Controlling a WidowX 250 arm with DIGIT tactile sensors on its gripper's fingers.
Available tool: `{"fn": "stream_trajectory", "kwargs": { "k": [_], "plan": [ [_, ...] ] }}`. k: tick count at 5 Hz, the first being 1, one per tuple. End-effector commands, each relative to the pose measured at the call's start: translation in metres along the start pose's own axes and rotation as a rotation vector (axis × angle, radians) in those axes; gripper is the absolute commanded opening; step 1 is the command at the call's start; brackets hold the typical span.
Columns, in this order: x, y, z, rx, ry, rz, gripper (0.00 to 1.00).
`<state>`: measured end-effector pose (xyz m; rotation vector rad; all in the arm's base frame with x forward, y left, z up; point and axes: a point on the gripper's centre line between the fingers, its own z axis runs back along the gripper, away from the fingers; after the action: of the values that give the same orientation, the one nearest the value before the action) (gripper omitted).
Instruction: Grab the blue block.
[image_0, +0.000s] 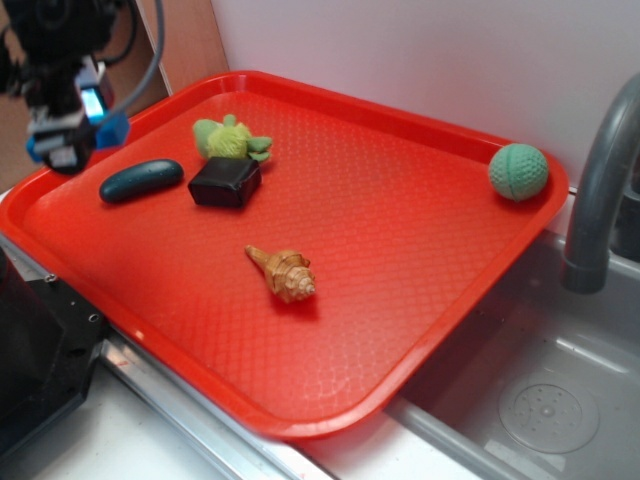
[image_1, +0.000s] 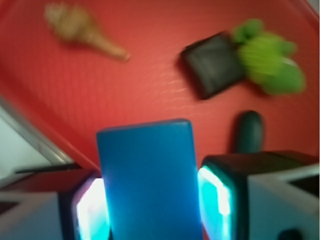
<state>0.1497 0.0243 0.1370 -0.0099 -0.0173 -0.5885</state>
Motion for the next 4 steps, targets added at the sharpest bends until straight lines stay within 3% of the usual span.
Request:
{"fn": "stream_trajectory", "kwargs": {
  "k": [1, 3, 4],
  "plan": [
    [0.012, 0.007, 0.029, 0.049, -0.023, 0.423, 0.0],
    [0.027, 0.0, 0.027, 0.073, -0.061, 0.525, 0.0],
    [0.025, -0.002, 0.027, 0.055, -0.07, 0.549, 0.0]
  ]
}}
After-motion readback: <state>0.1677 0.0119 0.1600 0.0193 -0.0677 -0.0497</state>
